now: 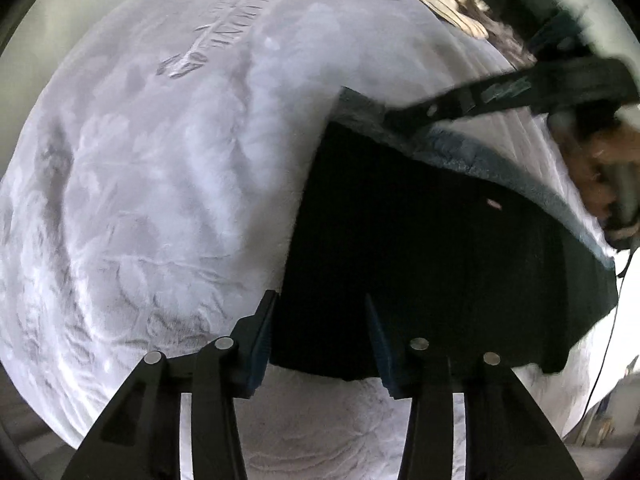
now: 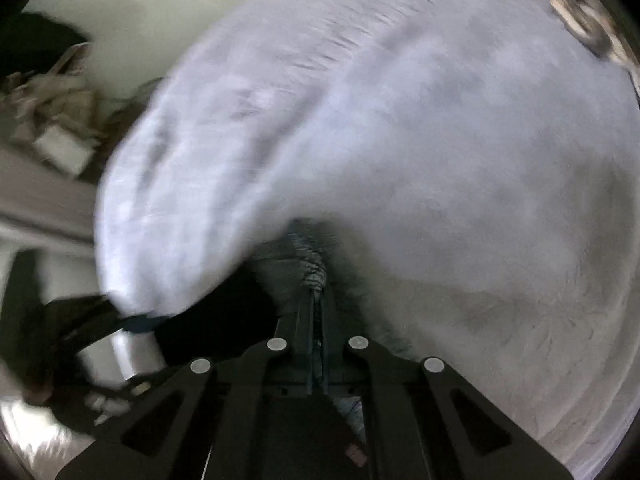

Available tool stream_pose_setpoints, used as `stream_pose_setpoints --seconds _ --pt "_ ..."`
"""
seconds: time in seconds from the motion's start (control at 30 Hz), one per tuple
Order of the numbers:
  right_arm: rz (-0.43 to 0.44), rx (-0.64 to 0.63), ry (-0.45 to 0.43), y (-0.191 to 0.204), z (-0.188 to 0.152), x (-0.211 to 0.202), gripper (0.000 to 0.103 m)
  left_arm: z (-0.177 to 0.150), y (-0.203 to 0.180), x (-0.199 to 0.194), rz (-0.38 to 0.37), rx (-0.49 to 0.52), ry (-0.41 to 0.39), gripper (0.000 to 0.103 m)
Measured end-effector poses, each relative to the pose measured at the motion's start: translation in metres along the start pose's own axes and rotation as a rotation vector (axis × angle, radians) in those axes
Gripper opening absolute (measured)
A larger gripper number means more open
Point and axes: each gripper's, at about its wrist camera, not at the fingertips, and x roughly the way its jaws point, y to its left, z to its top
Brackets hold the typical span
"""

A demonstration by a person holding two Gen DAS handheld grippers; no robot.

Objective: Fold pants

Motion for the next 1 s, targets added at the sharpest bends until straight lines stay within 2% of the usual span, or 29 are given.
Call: stream_pose_setpoints --seconds 0.07,0.1,0.17,0.23,0.27,0.33,0.43,0.5,0.53,0.57,0.6,0.63,0.67,0.7,0.73,0.8,0.9,1.0 --pt "-0.006 0.102 -0.004 -0.018 -0.001 0.012 0.004 0.002 -0.002 -0.009 0.050 -0.023 -0.029 0.065" --pt "0.010 0.142 -0.017 -0.022 -0.004 0.011 0.007 0.006 -0.004 -0.014 0.072 -0.027 -0.048 0.065" --pt "0.031 0.199 -0.062 -0.024 -0.012 -0.005 0.014 0.015 -0.006 -0.024 0.058 -0.037 -0.075 0.065" --pt "0.028 0.206 -0.093 -0.023 -0.023 -0.024 0.014 0.027 -0.015 -0.028 0.051 -0.028 -0.098 0.079" --pt "0.031 0.213 -0.118 -0.024 -0.033 -0.037 0.014 0.034 -0.020 -0.028 0.054 -0.022 -0.116 0.083" --pt "0.033 0.265 -0.142 -0.031 -0.055 -0.053 0.014 0.054 -0.034 -0.014 0.067 -0.013 -0.107 0.083" --pt "0.038 0.347 -0.113 -0.043 -0.081 -0.047 0.014 0.080 -0.042 0.019 0.126 -0.020 -0.079 0.083" --pt "-0.075 0.383 -0.101 -0.056 -0.100 -0.039 0.017 0.099 -0.041 0.050 0.207 -0.025 -0.023 0.085" --pt "-0.122 0.411 -0.121 -0.065 -0.107 -0.041 0.017 0.101 -0.036 0.052 0.193 -0.049 -0.007 0.085" --pt "-0.193 0.495 -0.143 -0.081 -0.120 -0.052 0.018 0.102 -0.035 0.049 0.182 -0.076 -0.012 0.085" --pt "-0.208 0.555 -0.160 -0.091 -0.130 -0.060 0.019 0.101 -0.034 0.042 0.184 -0.079 -0.026 0.085" --pt "-0.160 0.653 -0.213 -0.108 -0.152 -0.077 0.021 0.099 -0.036 0.034 0.202 -0.058 -0.042 0.085" --pt "-0.105 0.704 -0.247 -0.117 -0.167 -0.087 0.027 0.096 -0.039 0.025 0.228 -0.033 -0.053 0.085" --pt "-0.015 0.777 -0.289 -0.126 -0.194 -0.102 0.035 0.091 -0.044 0.015 0.236 -0.007 -0.061 0.085" --pt "0.057 0.832 -0.316 -0.132 -0.222 -0.115 0.038 0.088 -0.049 0.006 0.222 0.014 -0.066 0.085" --pt "0.114 0.876 -0.343 -0.130 -0.266 -0.132 0.043 0.076 -0.064 -0.008 0.176 0.041 -0.071 0.085" --pt "0.173 0.960 -0.350 -0.116 -0.339 -0.143 0.043 0.055 -0.107 -0.009 0.098 0.102 -0.040 0.085" --pt "0.244 1.087 -0.333 -0.101 -0.400 -0.129 0.043 0.029 -0.150 0.013 0.093 0.196 0.023 0.085"
